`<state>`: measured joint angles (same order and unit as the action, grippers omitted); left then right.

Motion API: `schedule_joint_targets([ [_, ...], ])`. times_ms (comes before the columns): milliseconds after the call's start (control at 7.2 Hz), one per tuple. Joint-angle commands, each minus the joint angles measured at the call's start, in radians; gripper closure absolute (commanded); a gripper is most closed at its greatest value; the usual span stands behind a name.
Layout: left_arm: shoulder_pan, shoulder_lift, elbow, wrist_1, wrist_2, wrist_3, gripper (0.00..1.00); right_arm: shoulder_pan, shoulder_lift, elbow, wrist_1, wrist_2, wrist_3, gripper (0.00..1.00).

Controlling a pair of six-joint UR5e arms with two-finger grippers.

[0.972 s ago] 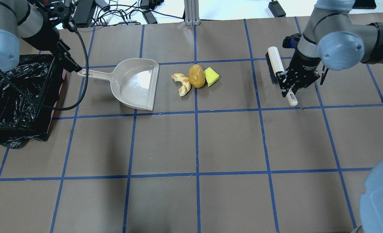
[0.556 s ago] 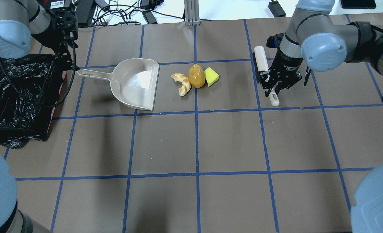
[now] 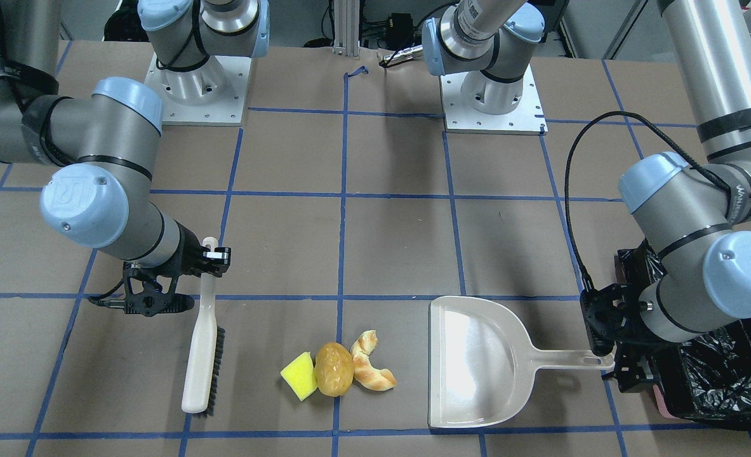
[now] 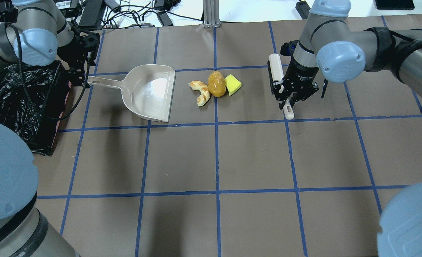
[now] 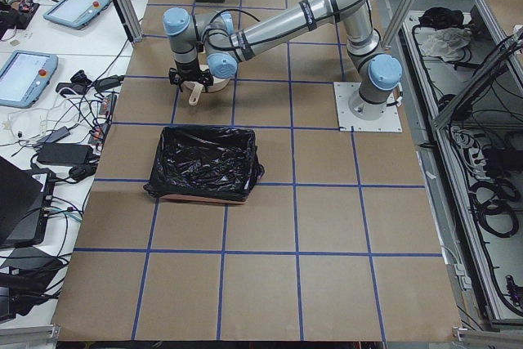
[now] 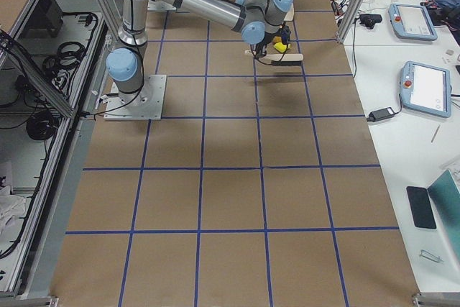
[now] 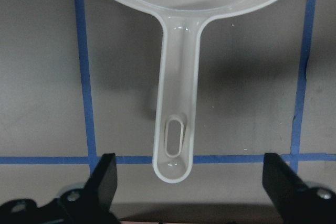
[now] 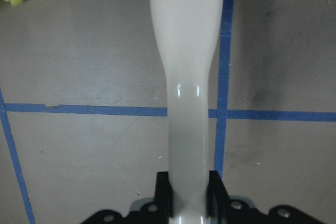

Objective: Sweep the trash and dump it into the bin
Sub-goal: 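Lift the brush toward the debris while the left gripper grasps the dustpan handle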

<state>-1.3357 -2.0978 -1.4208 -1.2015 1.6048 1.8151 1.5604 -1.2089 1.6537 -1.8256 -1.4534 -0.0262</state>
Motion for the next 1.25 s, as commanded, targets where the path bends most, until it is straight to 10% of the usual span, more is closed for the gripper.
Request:
schedule_joint_targets([
  [0, -0.007, -0.025, 0.000, -0.001, 0.004, -0.010, 0.00, 0.039, 0.028, 0.000, -0.041, 0.005, 0.040, 1.00],
  [556, -0.026, -0.044, -0.010, 0.008, 0.001, -0.030, 0.01, 0.090, 0.066, -0.026, -0.060, 0.005, 0.107, 1.00],
  [1111, -0.028, -0.048, -0.015, 0.016, 0.001, -0.025, 0.26, 0.119, 0.069, -0.026, -0.066, 0.007, 0.143, 1.00],
])
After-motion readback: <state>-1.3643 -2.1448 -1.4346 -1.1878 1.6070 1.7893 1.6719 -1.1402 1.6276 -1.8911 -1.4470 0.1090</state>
